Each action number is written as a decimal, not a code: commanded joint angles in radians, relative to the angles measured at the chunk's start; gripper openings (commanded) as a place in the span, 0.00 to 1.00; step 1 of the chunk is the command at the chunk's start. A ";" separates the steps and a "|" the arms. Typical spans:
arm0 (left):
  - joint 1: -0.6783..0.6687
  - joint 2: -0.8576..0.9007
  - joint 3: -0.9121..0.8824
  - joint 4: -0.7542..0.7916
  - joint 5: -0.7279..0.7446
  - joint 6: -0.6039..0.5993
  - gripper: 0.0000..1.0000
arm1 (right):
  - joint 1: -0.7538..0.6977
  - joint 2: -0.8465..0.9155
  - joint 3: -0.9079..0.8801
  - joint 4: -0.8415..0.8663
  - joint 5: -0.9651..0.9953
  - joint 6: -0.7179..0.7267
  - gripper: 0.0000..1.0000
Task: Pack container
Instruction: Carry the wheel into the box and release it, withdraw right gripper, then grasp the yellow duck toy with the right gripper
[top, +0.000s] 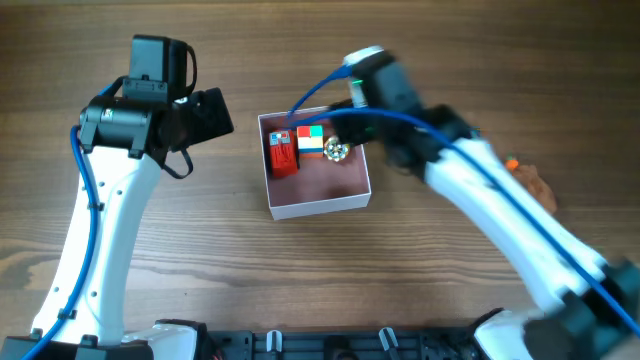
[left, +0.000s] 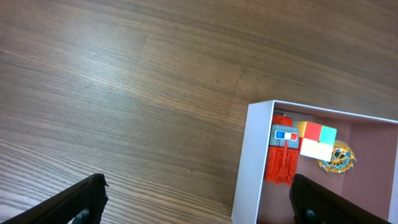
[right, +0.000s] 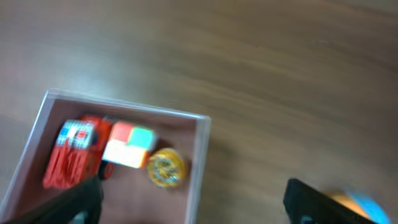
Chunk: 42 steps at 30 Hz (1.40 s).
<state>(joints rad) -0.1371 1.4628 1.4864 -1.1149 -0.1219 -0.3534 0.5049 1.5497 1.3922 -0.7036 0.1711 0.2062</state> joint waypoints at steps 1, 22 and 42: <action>0.005 -0.010 0.010 -0.001 0.009 0.002 0.95 | -0.168 -0.049 0.018 -0.106 0.022 0.248 0.97; 0.005 -0.010 0.010 -0.002 0.009 0.002 0.95 | -0.499 0.519 0.004 -0.251 -0.281 0.368 1.00; 0.005 -0.010 0.010 -0.002 0.009 0.002 0.95 | -0.481 0.386 0.005 -0.251 -0.192 0.285 0.41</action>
<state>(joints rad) -0.1371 1.4628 1.4864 -1.1179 -0.1215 -0.3534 0.0063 2.0464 1.3991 -0.9600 -0.0856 0.5339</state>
